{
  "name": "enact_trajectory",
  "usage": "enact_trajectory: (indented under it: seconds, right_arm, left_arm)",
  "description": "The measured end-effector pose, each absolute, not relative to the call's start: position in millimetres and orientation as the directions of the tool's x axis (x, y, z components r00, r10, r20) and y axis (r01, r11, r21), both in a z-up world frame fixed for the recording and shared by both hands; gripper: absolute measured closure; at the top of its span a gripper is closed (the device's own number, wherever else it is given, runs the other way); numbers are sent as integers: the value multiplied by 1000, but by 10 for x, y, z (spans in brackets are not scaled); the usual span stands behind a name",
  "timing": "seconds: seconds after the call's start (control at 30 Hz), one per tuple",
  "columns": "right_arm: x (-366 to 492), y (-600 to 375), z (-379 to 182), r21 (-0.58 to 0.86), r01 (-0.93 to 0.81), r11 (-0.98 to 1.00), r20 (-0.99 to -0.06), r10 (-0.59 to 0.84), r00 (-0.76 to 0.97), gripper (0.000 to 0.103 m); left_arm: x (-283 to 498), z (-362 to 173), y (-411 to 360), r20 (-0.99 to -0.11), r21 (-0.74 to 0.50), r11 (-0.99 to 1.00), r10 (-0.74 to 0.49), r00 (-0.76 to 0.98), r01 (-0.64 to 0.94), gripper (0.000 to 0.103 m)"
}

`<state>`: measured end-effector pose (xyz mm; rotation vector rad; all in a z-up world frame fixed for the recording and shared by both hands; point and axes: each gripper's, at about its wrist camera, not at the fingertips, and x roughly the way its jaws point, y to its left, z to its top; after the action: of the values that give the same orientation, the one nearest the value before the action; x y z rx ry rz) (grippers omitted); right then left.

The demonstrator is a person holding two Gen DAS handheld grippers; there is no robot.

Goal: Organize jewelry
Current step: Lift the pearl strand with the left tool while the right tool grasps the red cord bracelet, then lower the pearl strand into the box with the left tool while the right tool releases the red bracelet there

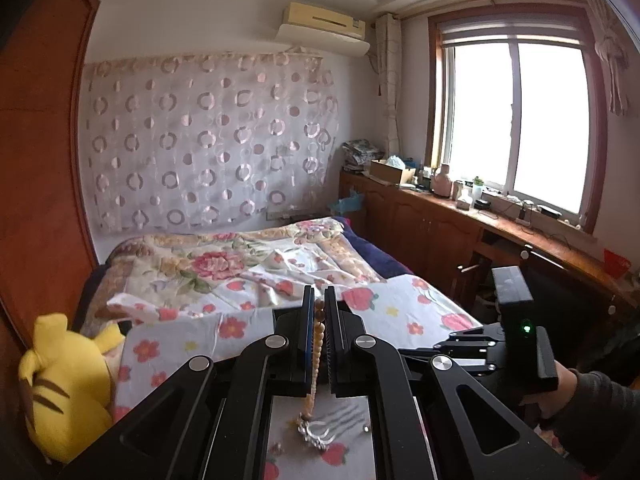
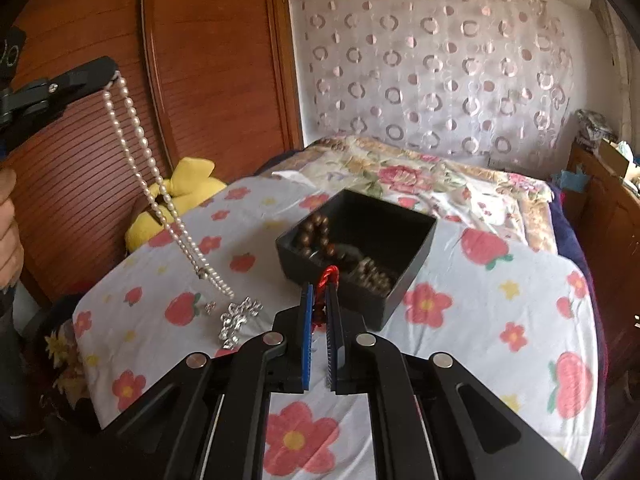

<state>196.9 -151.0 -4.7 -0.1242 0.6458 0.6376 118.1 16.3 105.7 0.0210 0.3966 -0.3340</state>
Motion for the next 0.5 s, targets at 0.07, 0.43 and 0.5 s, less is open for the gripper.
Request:
enact_trajectory:
  seconds: [0.07,0.43,0.5]
  right_arm:
    - [1995,-1540,-10,81,-585,807,-589,513,624,96]
    - [2122,-1658,177,63,-568,820,-555,502,663,96]
    - [2142,-1658,203,56,-565,823,-552,497,670,96]
  left_arm:
    - [1245,1094,107,-386,-34,945,-314,867,327,99]
    - [1671,1323,-145,-393,24,950,-276,877,310,99]
    - [1781,1357,-187,-400,15,949,-282,872,314,99]
